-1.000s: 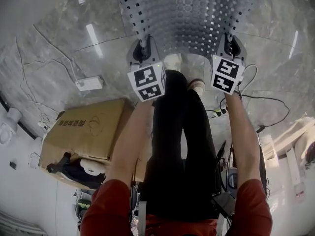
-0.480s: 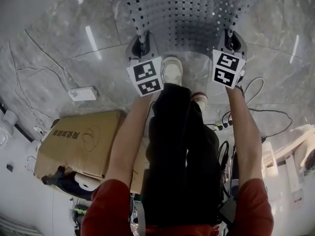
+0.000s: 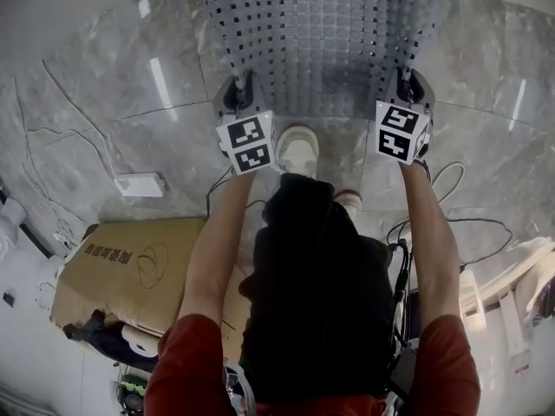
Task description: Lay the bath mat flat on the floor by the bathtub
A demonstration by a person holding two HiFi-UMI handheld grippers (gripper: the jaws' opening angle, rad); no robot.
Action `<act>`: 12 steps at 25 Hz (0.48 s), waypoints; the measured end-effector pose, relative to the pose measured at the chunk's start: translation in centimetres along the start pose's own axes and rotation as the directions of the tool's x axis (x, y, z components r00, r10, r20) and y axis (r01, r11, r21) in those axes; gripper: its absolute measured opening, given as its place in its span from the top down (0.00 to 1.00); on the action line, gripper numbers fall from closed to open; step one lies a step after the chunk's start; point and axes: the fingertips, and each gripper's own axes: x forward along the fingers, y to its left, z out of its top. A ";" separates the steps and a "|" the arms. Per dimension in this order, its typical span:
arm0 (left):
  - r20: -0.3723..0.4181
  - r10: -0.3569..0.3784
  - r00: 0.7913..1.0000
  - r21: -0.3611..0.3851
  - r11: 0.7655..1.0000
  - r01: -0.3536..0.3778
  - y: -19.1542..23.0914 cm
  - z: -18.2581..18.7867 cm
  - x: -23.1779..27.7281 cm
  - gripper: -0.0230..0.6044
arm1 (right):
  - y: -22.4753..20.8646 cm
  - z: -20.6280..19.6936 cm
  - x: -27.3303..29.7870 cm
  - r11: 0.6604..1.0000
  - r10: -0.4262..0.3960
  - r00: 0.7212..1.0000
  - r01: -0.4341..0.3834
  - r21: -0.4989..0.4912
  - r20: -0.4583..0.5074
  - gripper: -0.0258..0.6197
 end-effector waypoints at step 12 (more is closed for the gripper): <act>-0.044 0.032 0.999 0.020 0.999 -0.031 2.1 -2.4 2.4 0.76 | -1.2 -0.8 2.2 0.999 0.023 1.000 -0.023 0.031 0.000 0.74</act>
